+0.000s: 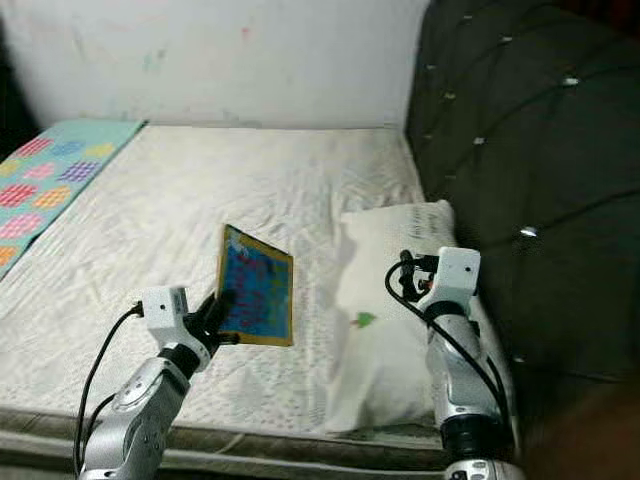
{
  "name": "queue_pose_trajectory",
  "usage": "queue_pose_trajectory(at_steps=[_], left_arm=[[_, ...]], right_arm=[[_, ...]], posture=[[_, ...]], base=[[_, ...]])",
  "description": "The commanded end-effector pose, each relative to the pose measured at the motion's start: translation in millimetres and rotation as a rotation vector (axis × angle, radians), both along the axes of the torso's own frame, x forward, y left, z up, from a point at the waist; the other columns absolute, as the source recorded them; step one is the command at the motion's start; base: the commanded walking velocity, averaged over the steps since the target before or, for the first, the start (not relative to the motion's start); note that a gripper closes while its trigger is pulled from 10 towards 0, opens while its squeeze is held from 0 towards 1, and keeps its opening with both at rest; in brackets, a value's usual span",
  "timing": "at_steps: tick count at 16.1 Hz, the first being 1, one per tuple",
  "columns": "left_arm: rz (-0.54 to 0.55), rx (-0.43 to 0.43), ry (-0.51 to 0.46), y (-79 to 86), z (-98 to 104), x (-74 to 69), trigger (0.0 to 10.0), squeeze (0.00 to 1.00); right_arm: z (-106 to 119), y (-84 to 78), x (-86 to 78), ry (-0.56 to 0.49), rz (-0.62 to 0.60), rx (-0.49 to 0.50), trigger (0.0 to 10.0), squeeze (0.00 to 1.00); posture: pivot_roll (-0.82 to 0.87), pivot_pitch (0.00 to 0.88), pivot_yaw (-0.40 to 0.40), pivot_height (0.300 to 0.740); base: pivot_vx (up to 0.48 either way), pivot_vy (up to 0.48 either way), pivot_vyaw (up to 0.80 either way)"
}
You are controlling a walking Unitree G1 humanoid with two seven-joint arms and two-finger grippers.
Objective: Clean up the room
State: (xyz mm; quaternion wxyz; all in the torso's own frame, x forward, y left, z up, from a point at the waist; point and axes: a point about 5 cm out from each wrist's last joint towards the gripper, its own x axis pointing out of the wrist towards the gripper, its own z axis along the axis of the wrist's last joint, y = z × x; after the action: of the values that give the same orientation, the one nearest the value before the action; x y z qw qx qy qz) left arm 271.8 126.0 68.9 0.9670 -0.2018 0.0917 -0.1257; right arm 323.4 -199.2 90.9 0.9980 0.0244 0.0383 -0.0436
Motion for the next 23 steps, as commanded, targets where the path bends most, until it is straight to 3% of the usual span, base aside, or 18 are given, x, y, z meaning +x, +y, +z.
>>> queue_pose_trajectory(at_steps=[1, 7, 14, 16, 18, 20, 21, 23], left_arm=[[0.014, -0.002, -0.037, 3.3, 9, 4.2, 10.0, 0.00], [0.021, -0.010, -0.043, 2.8, 9, 4.6, 10.0, 0.00], [0.018, 0.000, -0.038, 7.5, 5, 1.9, 10.0, 0.00], [0.028, 0.048, -0.045, 17.4, 5, 0.1, 10.0, 0.00], [0.103, 0.154, -0.040, 43.1, 7, -4.3, 10.0, 0.00], [0.160, 0.221, -0.066, 56.2, 12, -9.9, 10.0, 0.00], [0.220, 0.268, -0.065, 68.1, 15, -19.5, 10.0, 0.00], [0.238, 0.274, -0.055, 73.0, 17, -30.7, 10.0, 0.00]], right_arm=[[0, 4.1, 1.1, -0.001, 0.012, 0.006, 10.0, 0.00], [1, 4.1, 2.1, 0.000, 0.015, 0.004, 10.0, 0.00], [0, 5.2, 1.1, 0.009, 0.025, 0.006, 10.0, 0.00], [-1, 3.3, -3.7, 0.008, 0.038, -0.065, 10.0, 0.00], [-4, -17.0, -15.2, -0.007, -0.086, -0.212, 10.0, 0.00], [-4, -24.2, -19.9, -0.006, -0.110, -0.224, 10.0, 0.00], [-4, -26.2, -24.6, -0.006, -0.091, -0.216, 10.0, 0.00], [-3, -29.6, -29.7, -0.006, -0.077, -0.216, 10.0, 0.00]], posture=[[-0.09, 0.000, 0.046, 0.740], [-0.09, 0.000, 0.042, 0.740], [-0.09, 0.000, 0.044, 0.740], [-0.08, 0.000, 0.041, 0.740], [-0.07, 0.000, 0.040, 0.740], [-0.06, 0.000, 0.040, 0.740], [-0.06, 0.000, 0.040, 0.740], [-0.06, 0.000, 0.040, 0.740]], base=[[0.000, 0.480, 0.00], [0.000, 0.480, 0.00], [0.000, 0.000, 0.00], [0.000, 0.000, 0.00], [0.000, 0.000, 0.00], [0.000, 0.000, 0.00], [0.000, 0.000, 0.00], [0.000, 0.000, 0.00]])
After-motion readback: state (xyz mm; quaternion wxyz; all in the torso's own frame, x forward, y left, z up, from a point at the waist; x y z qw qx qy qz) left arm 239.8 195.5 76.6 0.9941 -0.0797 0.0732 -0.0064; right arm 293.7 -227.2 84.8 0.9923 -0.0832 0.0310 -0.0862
